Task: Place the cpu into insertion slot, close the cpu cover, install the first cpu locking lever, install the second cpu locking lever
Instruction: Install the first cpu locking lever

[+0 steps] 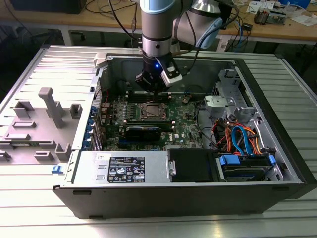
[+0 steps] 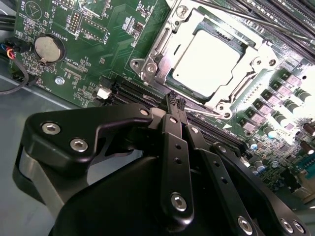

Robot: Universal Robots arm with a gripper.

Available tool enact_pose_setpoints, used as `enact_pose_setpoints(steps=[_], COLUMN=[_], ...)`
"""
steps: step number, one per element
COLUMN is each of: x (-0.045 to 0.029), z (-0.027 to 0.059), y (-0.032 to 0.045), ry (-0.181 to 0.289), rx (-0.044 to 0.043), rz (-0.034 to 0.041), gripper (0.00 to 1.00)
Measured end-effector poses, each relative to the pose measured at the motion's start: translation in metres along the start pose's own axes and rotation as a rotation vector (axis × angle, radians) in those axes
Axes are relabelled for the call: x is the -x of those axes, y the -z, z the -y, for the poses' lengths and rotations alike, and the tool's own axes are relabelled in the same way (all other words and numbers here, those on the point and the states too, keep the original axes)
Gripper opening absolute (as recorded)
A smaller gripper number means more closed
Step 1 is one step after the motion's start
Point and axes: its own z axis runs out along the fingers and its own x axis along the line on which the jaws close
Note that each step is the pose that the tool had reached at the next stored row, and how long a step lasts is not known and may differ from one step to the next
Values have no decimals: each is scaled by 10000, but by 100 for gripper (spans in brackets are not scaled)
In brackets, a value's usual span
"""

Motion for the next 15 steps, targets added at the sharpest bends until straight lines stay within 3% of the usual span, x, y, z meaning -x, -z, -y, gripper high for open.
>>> enact_pose_setpoints(steps=[15], x=[37], z=[-3], y=[-57], ry=[0], rx=[-3], rz=[-2], gripper=[11])
